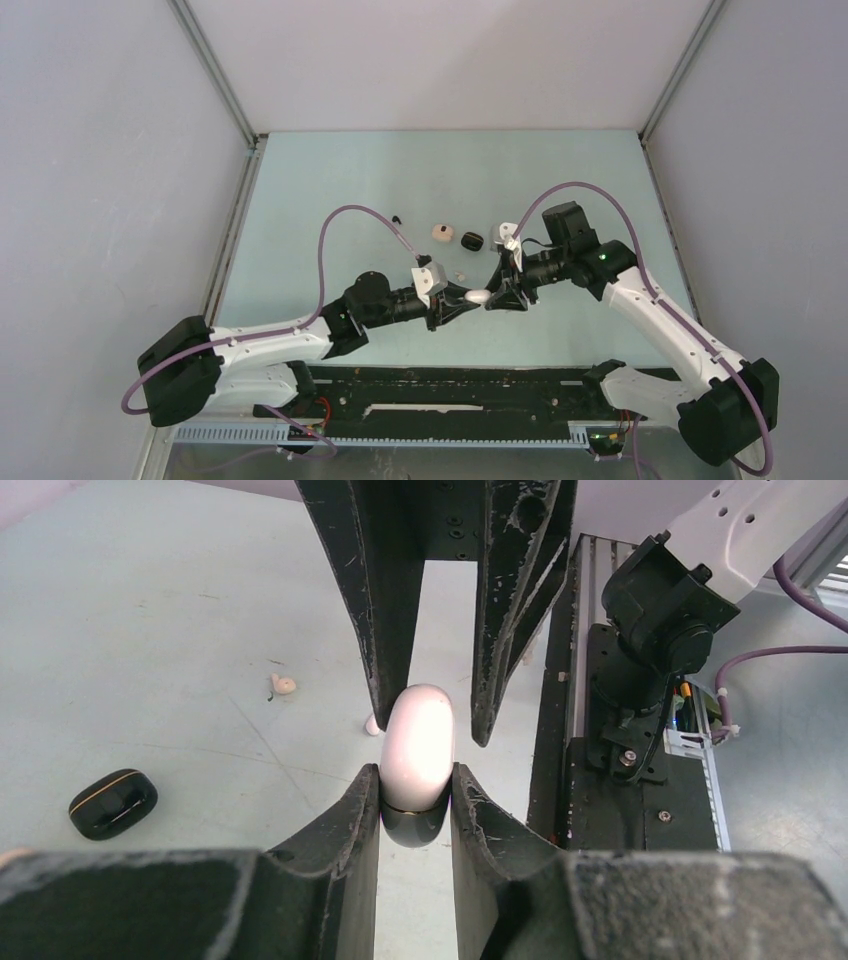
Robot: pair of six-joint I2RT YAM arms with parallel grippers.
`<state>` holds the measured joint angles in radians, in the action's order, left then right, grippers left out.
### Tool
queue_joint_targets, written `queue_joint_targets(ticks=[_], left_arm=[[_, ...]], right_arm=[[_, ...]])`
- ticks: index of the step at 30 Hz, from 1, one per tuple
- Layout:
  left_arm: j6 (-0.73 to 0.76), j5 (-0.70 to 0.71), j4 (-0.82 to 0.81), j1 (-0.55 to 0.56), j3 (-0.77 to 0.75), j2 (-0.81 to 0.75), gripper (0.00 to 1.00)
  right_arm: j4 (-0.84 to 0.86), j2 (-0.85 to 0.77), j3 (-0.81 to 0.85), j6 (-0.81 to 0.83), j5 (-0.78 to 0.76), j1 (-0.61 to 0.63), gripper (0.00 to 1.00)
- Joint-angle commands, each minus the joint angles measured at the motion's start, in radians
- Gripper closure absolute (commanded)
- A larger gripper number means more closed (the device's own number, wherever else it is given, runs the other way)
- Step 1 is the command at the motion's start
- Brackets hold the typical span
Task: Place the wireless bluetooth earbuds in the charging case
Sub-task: Pick up the charging case at the center of the board, then open the charging case.
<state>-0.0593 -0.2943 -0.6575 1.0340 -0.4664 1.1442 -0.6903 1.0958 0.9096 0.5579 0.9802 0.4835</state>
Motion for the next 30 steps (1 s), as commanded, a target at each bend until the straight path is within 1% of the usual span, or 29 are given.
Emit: queue_joint_targets(ticks=[1, 3, 5, 8, 9, 11, 12, 13, 15, 17, 18, 20, 24, 30], left_arm=[[0.024, -0.008, -0.022, 0.007, -0.012, 0.001, 1.0], [0.024, -0.012, -0.018, 0.009, -0.017, 0.007, 1.0], [0.024, -0.013, -0.018, 0.01, -0.018, 0.013, 1.0], [0.023, -0.006, -0.028, 0.012, -0.017, 0.019, 0.97], [0.023, -0.003, -0.034, 0.012, -0.015, 0.02, 0.95], [0.021, 0.004, -0.042, 0.012, -0.013, 0.022, 0.88], [0.017, 0.006, -0.044, 0.012, -0.011, 0.022, 0.81], [0.01, 0.012, -0.049, 0.012, -0.008, 0.021, 0.71], [-0.011, 0.026, -0.066, 0.012, 0.005, 0.018, 0.55], [-0.03, 0.027, -0.085, 0.012, 0.026, 0.02, 0.46], [-0.039, 0.023, -0.101, 0.012, 0.035, 0.026, 0.44], [-0.058, 0.001, -0.139, 0.012, 0.054, 0.05, 0.42], [-0.081, -0.052, -0.199, 0.012, 0.055, 0.105, 0.42], [-0.098, -0.094, -0.262, 0.012, 0.033, 0.158, 0.48]], right_arm=[[0.002, -0.005, 0.035, 0.003, 0.019, 0.008, 0.57], [0.005, -0.003, 0.035, -0.003, 0.026, 0.008, 0.6], [0.005, 0.001, 0.035, -0.003, 0.039, 0.008, 0.67], [0.003, 0.008, 0.036, -0.002, 0.065, 0.008, 0.87], [0.002, 0.01, 0.035, -0.002, 0.07, 0.008, 0.91], [0.004, 0.012, 0.035, -0.002, 0.071, 0.008, 1.0], [0.003, 0.012, 0.035, -0.001, 0.07, 0.007, 1.0], [0.003, 0.011, 0.035, 0.0, 0.07, 0.002, 1.0], [0.005, 0.005, 0.035, -0.001, 0.077, -0.012, 1.0], [0.003, -0.001, 0.035, 0.001, 0.089, -0.031, 1.0], [-0.001, -0.006, 0.035, 0.003, 0.095, -0.039, 1.0], [-0.013, -0.016, 0.035, 0.011, 0.103, -0.05, 1.0], [0.0, -0.033, 0.018, 0.013, 0.111, -0.056, 1.0], [-0.006, -0.034, 0.015, 0.023, 0.107, -0.056, 1.0]])
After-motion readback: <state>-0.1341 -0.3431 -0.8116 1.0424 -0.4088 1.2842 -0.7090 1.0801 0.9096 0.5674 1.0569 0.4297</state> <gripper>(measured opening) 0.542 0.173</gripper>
